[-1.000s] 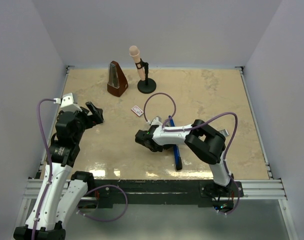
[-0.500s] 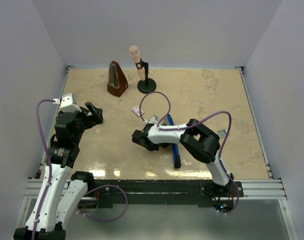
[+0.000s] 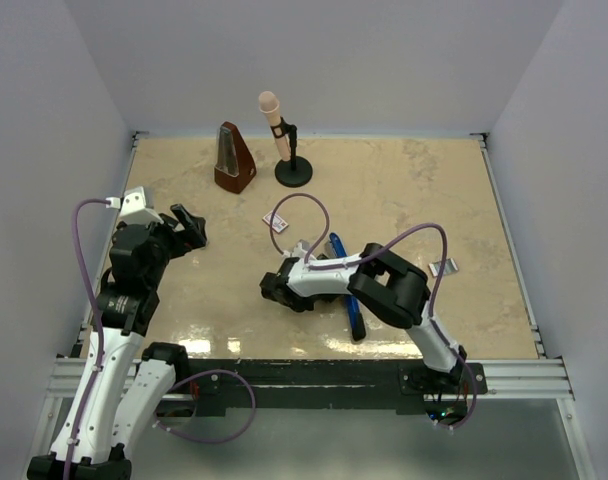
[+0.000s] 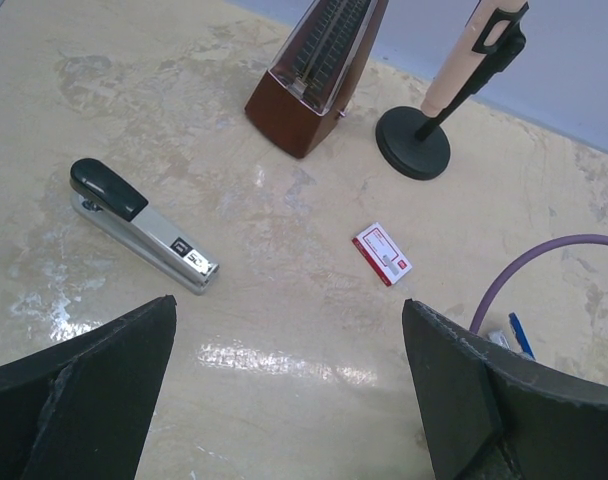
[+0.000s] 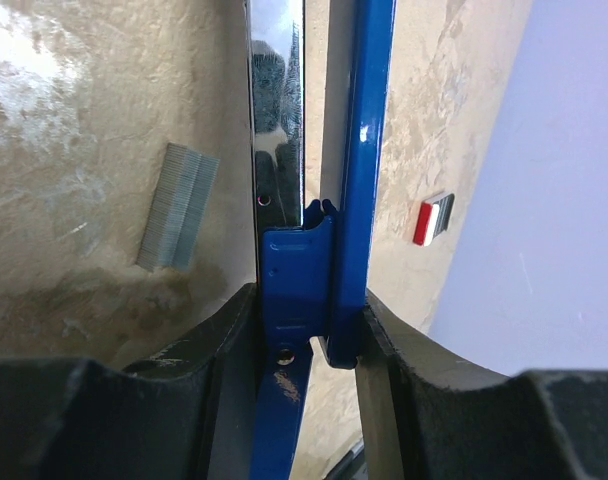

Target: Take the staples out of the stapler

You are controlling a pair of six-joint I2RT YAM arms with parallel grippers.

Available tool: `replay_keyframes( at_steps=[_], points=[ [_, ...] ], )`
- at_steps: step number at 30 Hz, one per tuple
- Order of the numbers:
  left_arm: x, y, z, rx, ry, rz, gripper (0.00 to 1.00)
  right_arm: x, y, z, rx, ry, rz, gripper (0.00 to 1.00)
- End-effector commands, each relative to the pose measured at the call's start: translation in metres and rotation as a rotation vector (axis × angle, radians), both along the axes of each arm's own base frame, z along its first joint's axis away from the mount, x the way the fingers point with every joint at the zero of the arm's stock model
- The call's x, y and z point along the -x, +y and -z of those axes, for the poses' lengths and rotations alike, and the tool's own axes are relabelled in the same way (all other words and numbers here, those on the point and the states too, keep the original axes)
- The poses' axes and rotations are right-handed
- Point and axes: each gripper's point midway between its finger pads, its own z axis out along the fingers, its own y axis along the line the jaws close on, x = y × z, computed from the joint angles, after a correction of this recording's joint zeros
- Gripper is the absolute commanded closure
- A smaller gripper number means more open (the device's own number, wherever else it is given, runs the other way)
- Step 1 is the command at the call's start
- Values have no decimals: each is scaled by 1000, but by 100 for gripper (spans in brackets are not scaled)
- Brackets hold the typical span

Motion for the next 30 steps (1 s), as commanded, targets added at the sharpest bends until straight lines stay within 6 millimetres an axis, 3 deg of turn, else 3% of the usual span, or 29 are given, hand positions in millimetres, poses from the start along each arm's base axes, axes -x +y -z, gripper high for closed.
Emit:
replay_keyframes(
  at_steps=[1, 6, 12, 15, 16, 19, 20, 22, 27, 28, 30],
  points=[
    [-1, 1, -24, 5, -69, -2, 0, -9, 3, -39, -106, -67, 15, 100],
    [-1, -2, -24, 14, -75, 13, 0, -8, 15, -48, -234, -37, -5, 100],
    [-2, -7, -21, 21, -68, 38, 1, -13, 39, -62, -505, -13, -45, 100],
    [-3, -15, -20, 33, -69, 82, 1, -18, 59, -77, -700, 36, -120, 100],
    [-3, -17, -20, 36, -72, 94, 1, -25, 75, -89, -810, 19, -155, 100],
    [-2, -36, -22, 68, -93, 196, 1, -31, 82, -112, -1038, 63, -240, 100],
    [-2, -41, -23, 75, -96, 221, 1, -23, 102, -115, -1165, 136, -326, 100],
    [1, -56, -27, 95, -120, 315, 1, -24, 113, -150, -1323, 107, -436, 100],
    [16, -108, -37, 188, -177, 637, 1, 11, 139, -173, -1608, 323, -638, 100],
    [18, -114, -37, 206, -174, 678, 1, 14, 147, -191, -1687, 310, -702, 100],
    [22, -128, -37, 248, -175, 778, 1, 37, 153, -195, -1754, 410, -788, 100]
  ],
)
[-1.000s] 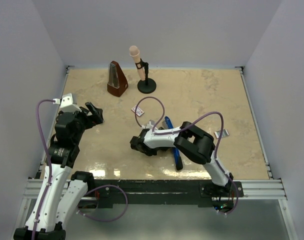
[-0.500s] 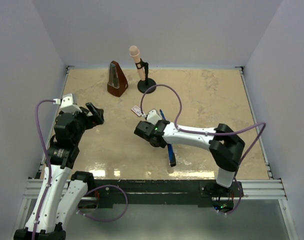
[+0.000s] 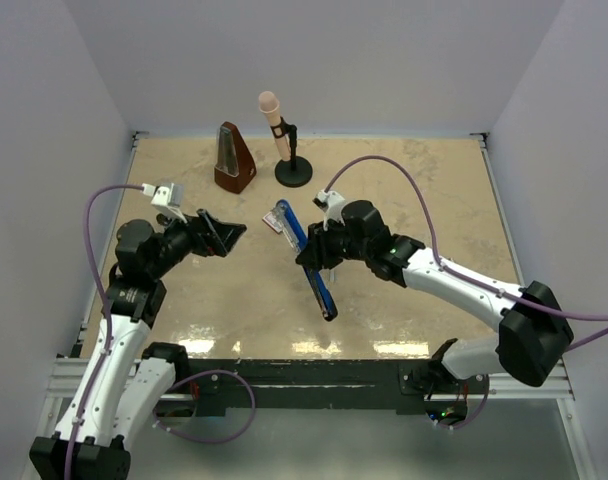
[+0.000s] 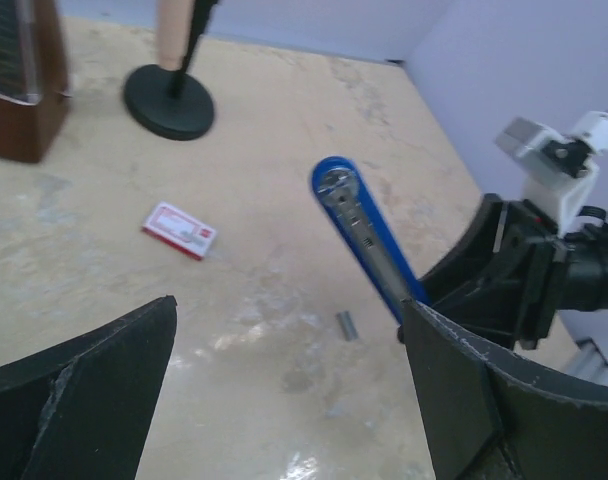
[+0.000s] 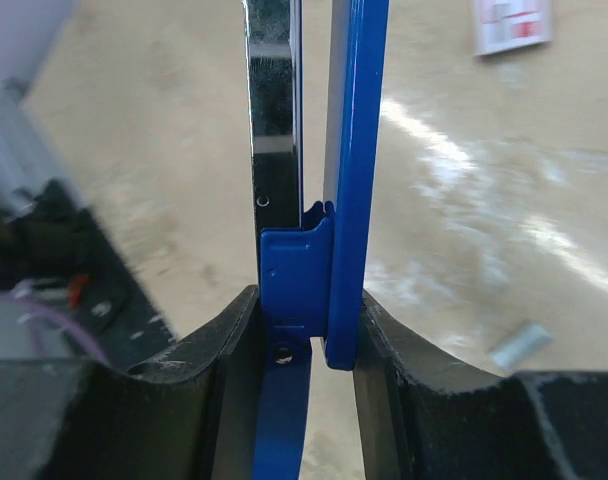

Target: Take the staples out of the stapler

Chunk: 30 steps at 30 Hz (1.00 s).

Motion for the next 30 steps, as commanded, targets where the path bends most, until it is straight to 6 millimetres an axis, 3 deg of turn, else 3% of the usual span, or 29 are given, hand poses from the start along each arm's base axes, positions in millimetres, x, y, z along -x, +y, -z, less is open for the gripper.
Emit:
replay_keyframes(
  at_steps=[1, 10, 19, 28, 30],
  points=[
    [17, -44, -18, 105, -70, 315, 0, 49, 51, -80, -422, -60, -371, 100],
    [25, -60, -13, 195, -65, 439, 0, 90, 53, -121, -639, -55, -570, 100],
    [43, -71, -18, 324, -77, 555, 5, 103, 52, -124, -709, -25, -641, 100],
    [54, -75, -21, 413, -73, 606, 27, 103, 55, -99, -690, 52, -626, 100],
    [56, -75, -20, 426, -83, 614, 43, 101, 56, -96, -687, 64, -619, 100]
  ],
)
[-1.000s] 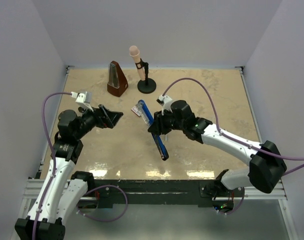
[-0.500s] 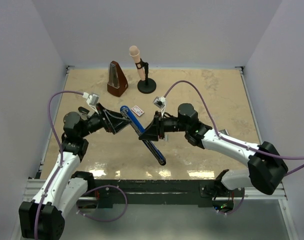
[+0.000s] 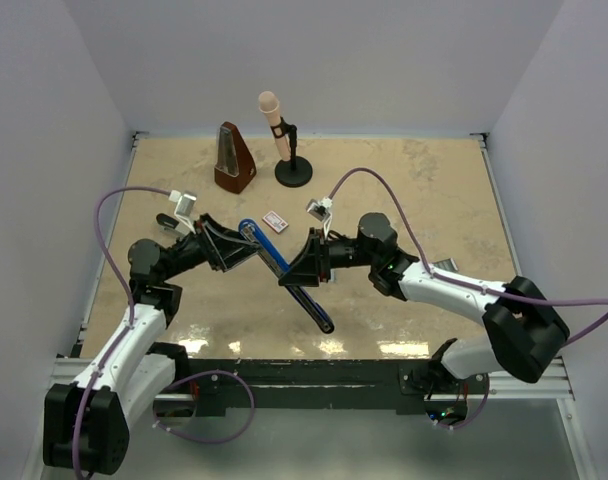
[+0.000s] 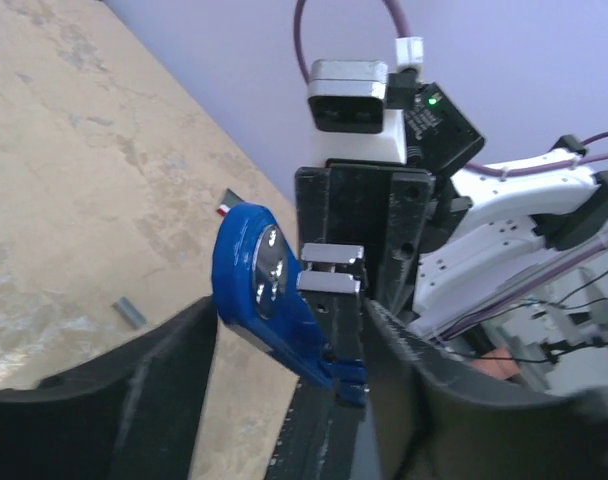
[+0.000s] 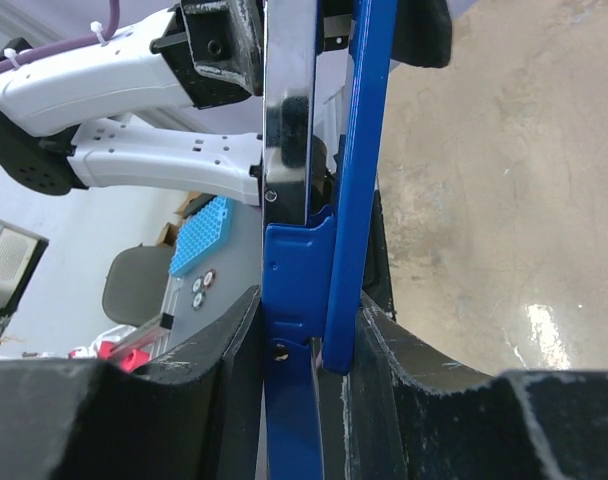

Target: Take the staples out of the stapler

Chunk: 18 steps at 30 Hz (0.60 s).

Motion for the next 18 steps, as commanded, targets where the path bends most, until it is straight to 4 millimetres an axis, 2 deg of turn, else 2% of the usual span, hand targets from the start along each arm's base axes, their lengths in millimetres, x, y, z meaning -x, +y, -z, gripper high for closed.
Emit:
replay_keyframes(
  at_steps=[1, 2, 4, 5, 6, 7, 8, 9, 10, 11, 12, 13, 16, 18],
  points=[
    [9, -1, -15, 65, -55, 36, 48, 5, 2, -22, -84, -64, -40, 100],
    [10, -1, -15, 69, -56, 41, 56, 4, 2, -21, -83, -61, -38, 100],
    [10, -2, -14, 76, -41, 48, 65, 2, 3, -17, -69, -52, -27, 100],
    [9, -2, -13, 75, -33, 47, 74, 0, 3, -16, -61, -52, -19, 100],
    [8, -2, -11, 75, -26, 45, 79, -3, 4, -14, -50, -66, -4, 99],
    [7, -2, -10, 76, -15, 44, 91, -12, 5, -7, -4, -45, 44, 95],
    [6, -2, -8, 75, -4, 41, 98, -17, 4, -8, 11, -58, 79, 84],
    [3, -1, -7, 75, 7, 31, 100, -22, 0, 3, 72, -61, 112, 77],
    [0, -1, -2, 70, 44, 21, 100, -35, -1, 0, 91, -84, 186, 63],
    [-3, 0, -1, 68, 55, 4, 100, -39, -4, -5, 99, -133, 218, 58],
    [-5, 0, 0, 63, 56, -4, 100, -43, -8, -2, 143, -128, 250, 53],
    [-7, 0, 4, 61, 82, -11, 100, -49, -12, -3, 162, -146, 287, 44],
    [-20, 3, 15, 33, 154, -68, 100, -63, -21, -2, 249, -209, 385, 36],
    [-27, 5, 20, 7, 161, -103, 100, -76, -28, 7, 359, -248, 452, 35]
  ],
)
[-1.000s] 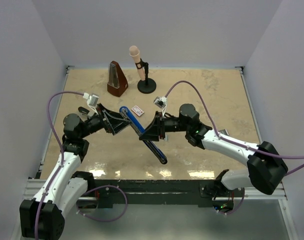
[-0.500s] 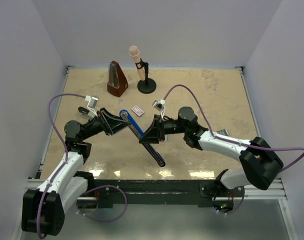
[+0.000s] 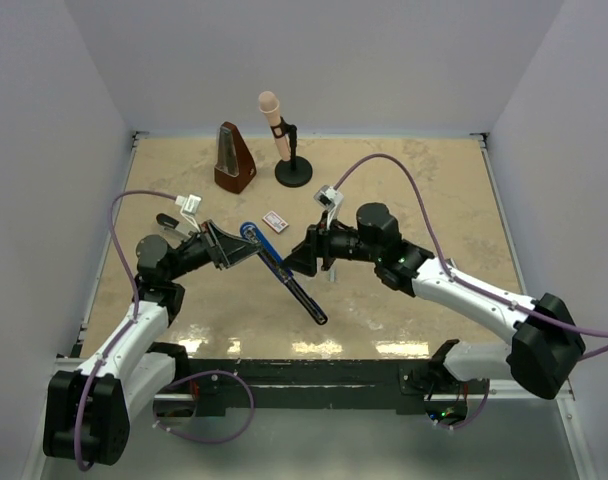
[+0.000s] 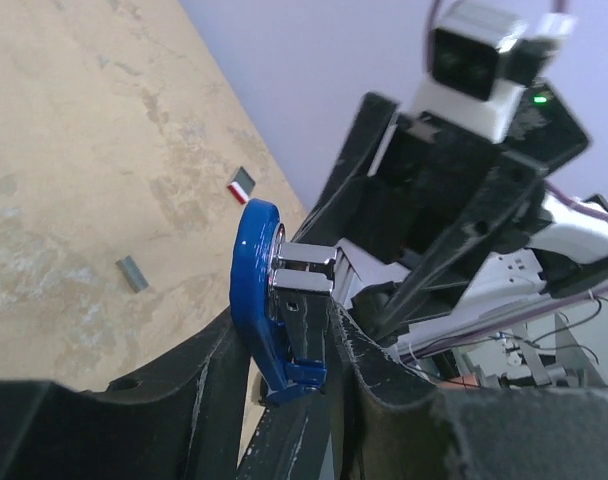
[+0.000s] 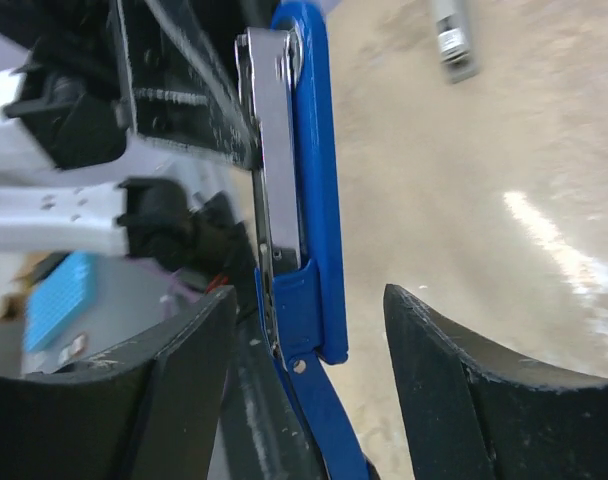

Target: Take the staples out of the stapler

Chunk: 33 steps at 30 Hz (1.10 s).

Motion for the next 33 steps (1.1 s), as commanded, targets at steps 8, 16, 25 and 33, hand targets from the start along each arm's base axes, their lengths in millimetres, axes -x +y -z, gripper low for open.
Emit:
replay_keyframes(
  at_steps=[8, 16, 25, 33],
  points=[
    [-32, 13, 5, -89, 72, -164, 100, -23, 6, 11, 391, -253, 217, 39],
    [-33, 13, 7, -104, 100, -166, 100, -24, 17, 25, 477, -300, 233, 42],
    [-34, 13, 6, -96, 110, -163, 100, -27, 20, 35, 494, -325, 242, 54],
    [-32, 9, 19, -80, 192, -127, 100, -25, 30, 47, 496, -331, 219, 63]
  ],
)
